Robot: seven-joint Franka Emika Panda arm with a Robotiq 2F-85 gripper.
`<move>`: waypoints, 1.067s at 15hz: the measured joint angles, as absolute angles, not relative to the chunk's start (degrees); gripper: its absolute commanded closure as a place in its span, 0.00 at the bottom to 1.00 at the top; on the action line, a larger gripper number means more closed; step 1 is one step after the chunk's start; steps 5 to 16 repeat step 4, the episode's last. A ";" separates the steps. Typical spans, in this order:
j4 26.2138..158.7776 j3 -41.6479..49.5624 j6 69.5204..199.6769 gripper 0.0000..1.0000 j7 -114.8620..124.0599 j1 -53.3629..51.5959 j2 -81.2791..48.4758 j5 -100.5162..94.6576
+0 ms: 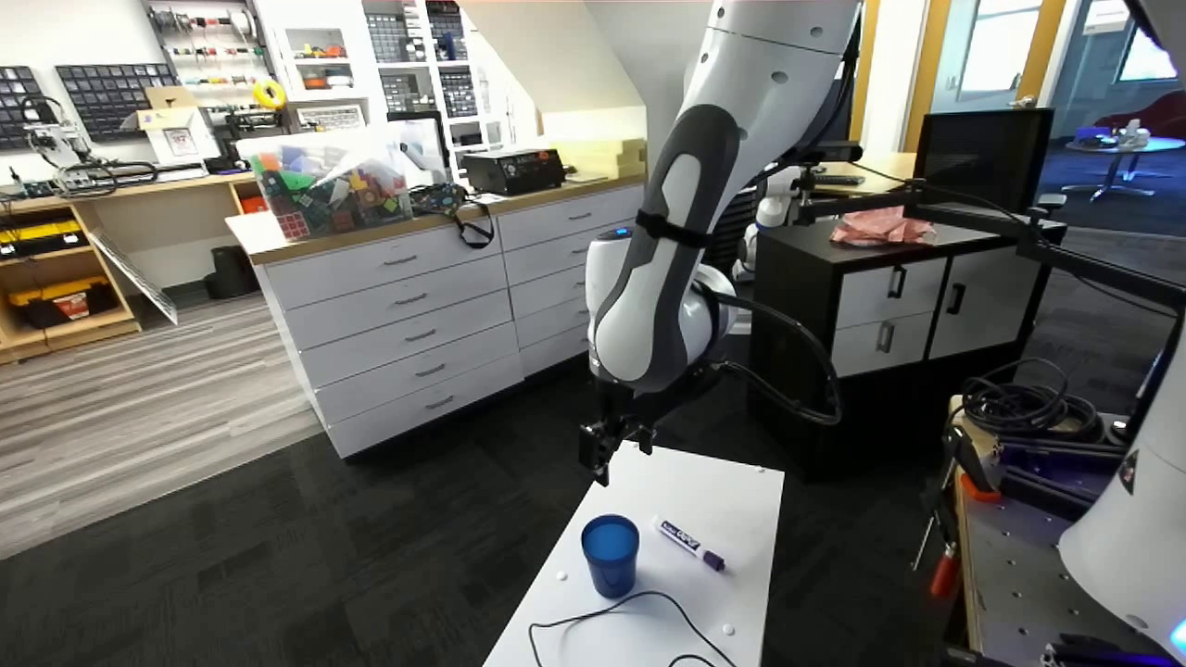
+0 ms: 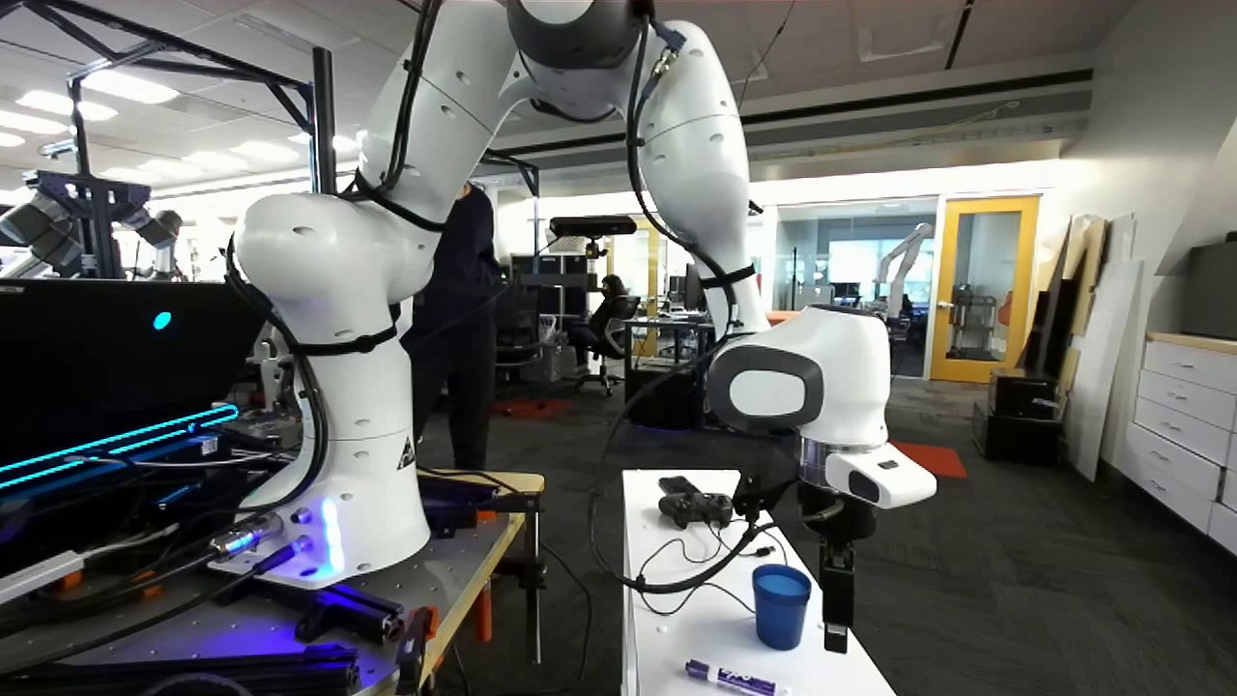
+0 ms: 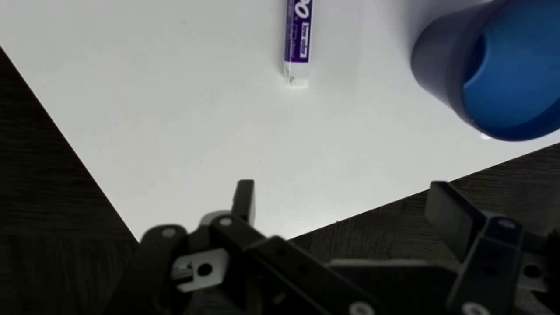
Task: Remove the marker from the cup and put it on the table
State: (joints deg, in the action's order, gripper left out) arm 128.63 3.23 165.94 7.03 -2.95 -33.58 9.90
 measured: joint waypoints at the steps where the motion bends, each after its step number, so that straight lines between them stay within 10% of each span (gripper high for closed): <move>1: 128.61 3.15 165.95 0.00 7.03 -2.94 -33.67 9.90; 16: 128.57 3.14 165.96 0.00 7.03 -2.85 -33.88 9.90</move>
